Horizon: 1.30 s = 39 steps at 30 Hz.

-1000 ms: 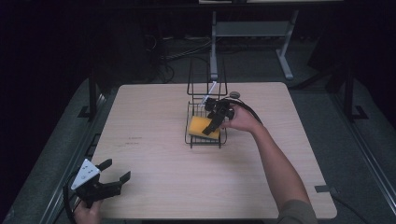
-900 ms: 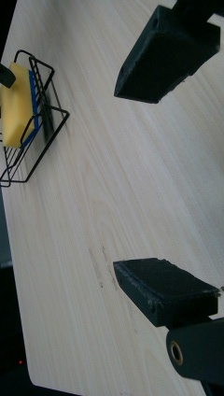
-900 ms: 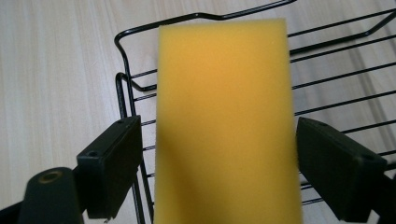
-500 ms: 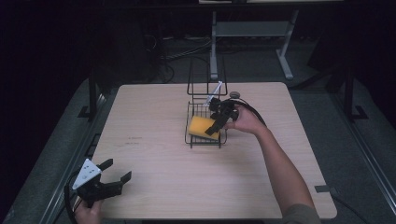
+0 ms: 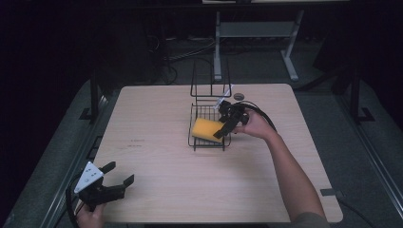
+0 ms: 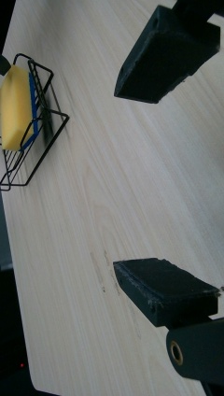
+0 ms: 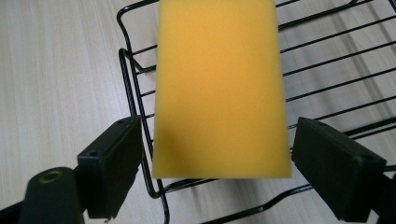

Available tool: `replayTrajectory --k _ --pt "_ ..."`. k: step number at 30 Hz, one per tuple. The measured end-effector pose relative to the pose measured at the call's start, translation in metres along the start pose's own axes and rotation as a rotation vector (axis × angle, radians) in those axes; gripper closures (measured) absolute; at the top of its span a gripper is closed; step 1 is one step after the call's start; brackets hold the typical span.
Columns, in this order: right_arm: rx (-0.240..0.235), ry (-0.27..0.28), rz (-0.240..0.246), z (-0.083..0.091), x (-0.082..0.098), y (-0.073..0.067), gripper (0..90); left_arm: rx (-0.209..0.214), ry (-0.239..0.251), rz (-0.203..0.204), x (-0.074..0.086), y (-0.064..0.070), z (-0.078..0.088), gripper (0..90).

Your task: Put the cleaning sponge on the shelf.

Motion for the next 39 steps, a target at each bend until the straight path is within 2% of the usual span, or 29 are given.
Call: replayTrajectory --k 5,9,19,31,39 --pt "-0.002 0.023 -0.013 0.005 0.005 0.002 16.0 -0.004 -0.001 -0.003 0.0 -0.001 0.001 13.4" --pt "-0.004 0.02 -0.035 0.006 0.016 0.003 16.0 -0.002 -0.001 0.001 0.0 -0.001 0.0 13.4" --pt "0.012 0.027 -0.07 0.015 0.037 0.004 16.0 0.003 -0.006 -0.002 0.0 0.001 -0.001 13.4" --pt "0.038 0.037 -0.091 0.031 0.06 0.001 16.1 0.004 -0.011 -0.016 0.0 0.005 -0.002 13.4" --pt "0.051 0.002 -0.089 0.032 0.079 -0.006 16.1 -0.001 -0.007 -0.013 0.0 0.004 -0.001 13.4"
Point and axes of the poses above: each handheld gripper's, and its own axes: z roughly backward along the jaws, x roughly out of its underside, y roughly to its right, the point moved 9 cm from there along -z, roughly forward along the jaws, and after that the axes turned 8 degrees about x, right-handed, at the moved point
